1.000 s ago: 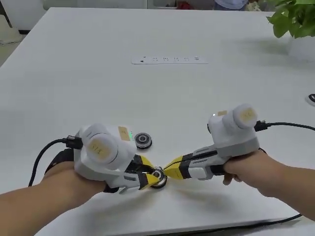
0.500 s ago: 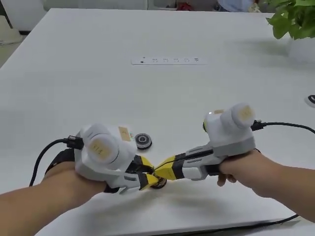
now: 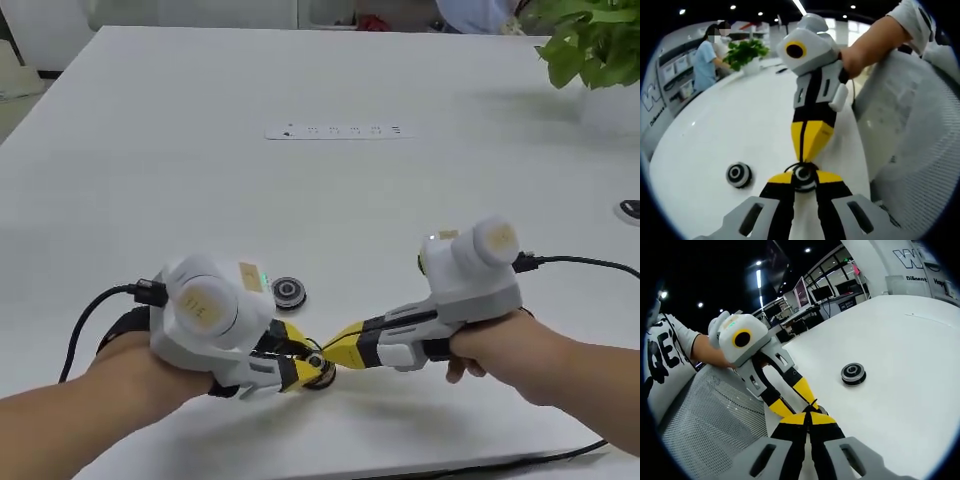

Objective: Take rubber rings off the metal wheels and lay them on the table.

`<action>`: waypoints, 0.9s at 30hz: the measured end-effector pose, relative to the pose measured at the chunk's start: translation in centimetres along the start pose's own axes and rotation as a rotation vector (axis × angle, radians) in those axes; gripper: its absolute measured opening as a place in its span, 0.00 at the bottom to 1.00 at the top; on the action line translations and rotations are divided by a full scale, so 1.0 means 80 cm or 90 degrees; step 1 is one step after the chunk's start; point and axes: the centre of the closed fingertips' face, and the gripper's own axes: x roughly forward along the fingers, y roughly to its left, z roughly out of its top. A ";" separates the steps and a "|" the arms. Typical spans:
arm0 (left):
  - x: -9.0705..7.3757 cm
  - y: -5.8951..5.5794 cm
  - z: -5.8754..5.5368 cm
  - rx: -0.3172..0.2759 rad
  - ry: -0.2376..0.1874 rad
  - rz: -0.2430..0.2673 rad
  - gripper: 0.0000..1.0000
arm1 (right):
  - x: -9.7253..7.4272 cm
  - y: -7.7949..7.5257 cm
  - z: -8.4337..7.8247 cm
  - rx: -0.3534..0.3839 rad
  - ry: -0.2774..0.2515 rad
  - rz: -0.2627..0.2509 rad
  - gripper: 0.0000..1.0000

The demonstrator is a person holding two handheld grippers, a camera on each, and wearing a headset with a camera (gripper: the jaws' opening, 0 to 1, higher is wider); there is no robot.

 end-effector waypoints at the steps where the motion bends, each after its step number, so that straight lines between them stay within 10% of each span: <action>1: -0.001 -0.001 0.001 0.002 0.001 -0.002 0.17 | 0.000 0.000 0.000 0.000 0.000 0.000 0.00; 27: -0.057 0.003 0.009 -0.025 -0.050 0.009 0.40 | -0.008 0.004 0.026 0.007 -0.030 0.006 0.00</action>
